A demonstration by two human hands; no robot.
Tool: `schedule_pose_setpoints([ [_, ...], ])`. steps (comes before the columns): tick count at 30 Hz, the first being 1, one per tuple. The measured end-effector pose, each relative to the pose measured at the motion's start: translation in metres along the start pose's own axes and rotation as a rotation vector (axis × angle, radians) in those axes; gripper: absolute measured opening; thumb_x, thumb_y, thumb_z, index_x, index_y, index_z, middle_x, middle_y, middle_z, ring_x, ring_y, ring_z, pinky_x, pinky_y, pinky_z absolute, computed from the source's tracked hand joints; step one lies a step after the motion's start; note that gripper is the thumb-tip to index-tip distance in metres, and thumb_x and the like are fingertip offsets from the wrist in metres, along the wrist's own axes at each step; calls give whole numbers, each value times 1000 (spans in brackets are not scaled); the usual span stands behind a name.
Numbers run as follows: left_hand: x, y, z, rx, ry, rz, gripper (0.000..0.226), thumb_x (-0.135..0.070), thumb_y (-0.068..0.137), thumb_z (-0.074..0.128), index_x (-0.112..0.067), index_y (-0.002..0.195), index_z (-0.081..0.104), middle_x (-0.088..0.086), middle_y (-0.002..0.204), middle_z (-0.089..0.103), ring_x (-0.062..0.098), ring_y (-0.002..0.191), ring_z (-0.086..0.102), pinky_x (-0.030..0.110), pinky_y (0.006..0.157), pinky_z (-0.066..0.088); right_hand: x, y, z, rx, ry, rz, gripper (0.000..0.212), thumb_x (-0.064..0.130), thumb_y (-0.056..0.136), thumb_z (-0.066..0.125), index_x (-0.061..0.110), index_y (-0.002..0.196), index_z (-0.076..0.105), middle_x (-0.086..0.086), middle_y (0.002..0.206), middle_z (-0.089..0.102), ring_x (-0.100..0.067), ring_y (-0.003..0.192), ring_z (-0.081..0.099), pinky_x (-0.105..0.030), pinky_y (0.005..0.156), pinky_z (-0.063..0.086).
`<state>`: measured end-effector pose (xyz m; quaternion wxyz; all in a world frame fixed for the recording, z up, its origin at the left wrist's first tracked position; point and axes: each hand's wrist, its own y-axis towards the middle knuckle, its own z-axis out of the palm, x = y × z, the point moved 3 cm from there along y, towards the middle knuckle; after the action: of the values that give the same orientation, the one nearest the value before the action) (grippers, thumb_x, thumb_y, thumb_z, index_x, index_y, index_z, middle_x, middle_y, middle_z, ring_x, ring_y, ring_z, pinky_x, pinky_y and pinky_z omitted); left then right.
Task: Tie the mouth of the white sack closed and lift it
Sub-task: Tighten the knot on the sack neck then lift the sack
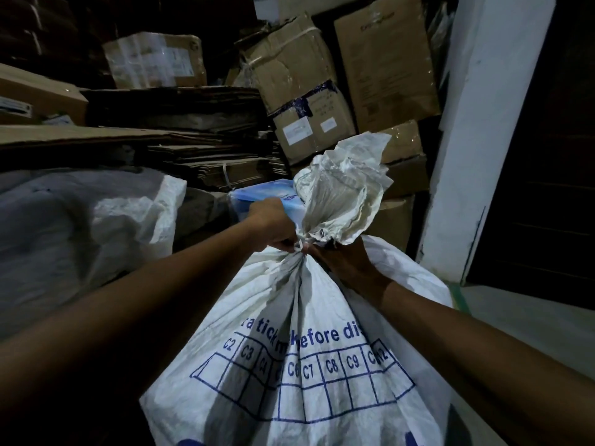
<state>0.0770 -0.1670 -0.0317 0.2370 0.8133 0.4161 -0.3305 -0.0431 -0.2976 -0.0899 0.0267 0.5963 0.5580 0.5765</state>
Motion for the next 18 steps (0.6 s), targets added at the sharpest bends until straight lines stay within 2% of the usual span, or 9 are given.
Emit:
schedule_pose_setpoints([
  [2, -3, -2, -2, -82, 252, 101, 28, -26, 86, 81, -4, 98, 69, 13, 99, 80, 29, 98, 77, 36, 82, 62, -1, 1, 1, 0, -16, -4, 26, 57, 76, 75, 50, 99, 64, 13, 111, 71, -2, 107, 65, -23, 98, 50],
  [4, -2, -2, -4, -74, 365, 134, 32, -33, 85, 81, -6, 92, 66, 14, 103, 78, 29, 98, 75, 39, 82, 62, -9, 0, 0, 10, -11, 30, 29, 52, 77, 79, 38, 101, 69, 12, 110, 73, -4, 108, 65, -21, 95, 49],
  [6, 0, 0, -8, 59, 148, 89, 19, -19, 88, 80, -4, 95, 69, 12, 97, 78, 23, 86, 77, 35, 73, 62, -18, 1, -1, 20, 43, 74, 32, 38, 79, 87, 22, 104, 74, 4, 112, 76, -8, 108, 70, -31, 94, 53],
  [8, 1, -6, -14, 252, -104, 34, 7, 2, 95, 70, -4, 97, 67, 10, 93, 76, 16, 77, 78, 29, 76, 65, -25, 2, -2, 29, 52, 108, 35, 38, 78, 88, 17, 103, 75, -2, 109, 78, -10, 104, 72, -37, 92, 57],
  [10, 2, -8, -19, 329, -161, 34, 14, 9, 95, 67, -4, 99, 67, 10, 94, 75, 19, 86, 78, 35, 90, 65, -27, 3, -1, 54, 59, 120, 32, 40, 76, 86, 21, 98, 73, 1, 99, 76, -5, 92, 71, -28, 82, 56],
  [12, 3, -11, -19, 337, -165, 91, 23, 18, 90, 66, -4, 90, 66, 14, 93, 74, 25, 96, 74, 41, 101, 60, -25, 2, 1, 41, 67, 150, 29, 41, 76, 89, 30, 97, 72, 4, 97, 76, -4, 91, 70, -30, 83, 55],
  [14, 5, -10, -18, 291, -142, 128, 27, 21, 85, 70, -5, 88, 66, 19, 98, 74, 29, 93, 73, 39, 93, 63, -30, 6, 3, 83, 69, 163, 20, 36, 80, 89, 37, 88, 71, 11, 91, 75, 3, 88, 69, -34, 84, 55],
  [16, 4, -9, -21, 204, -2, 204, 29, 9, 80, 83, -10, 97, 68, 16, 102, 77, 25, 84, 75, 34, 78, 67, -28, 7, 2, 89, 102, 212, 18, 24, 84, 87, 31, 84, 70, 21, 82, 72, 12, 79, 67, -26, 79, 52],
  [18, 3, -2, -27, 119, 243, 331, 41, -17, 75, 95, -18, 107, 70, 6, 101, 76, 20, 83, 72, 35, 74, 63, -33, 6, -2, 97, 132, 237, 16, 20, 88, 84, 19, 91, 68, 26, 73, 70, 17, 71, 63, -12, 72, 49],
])
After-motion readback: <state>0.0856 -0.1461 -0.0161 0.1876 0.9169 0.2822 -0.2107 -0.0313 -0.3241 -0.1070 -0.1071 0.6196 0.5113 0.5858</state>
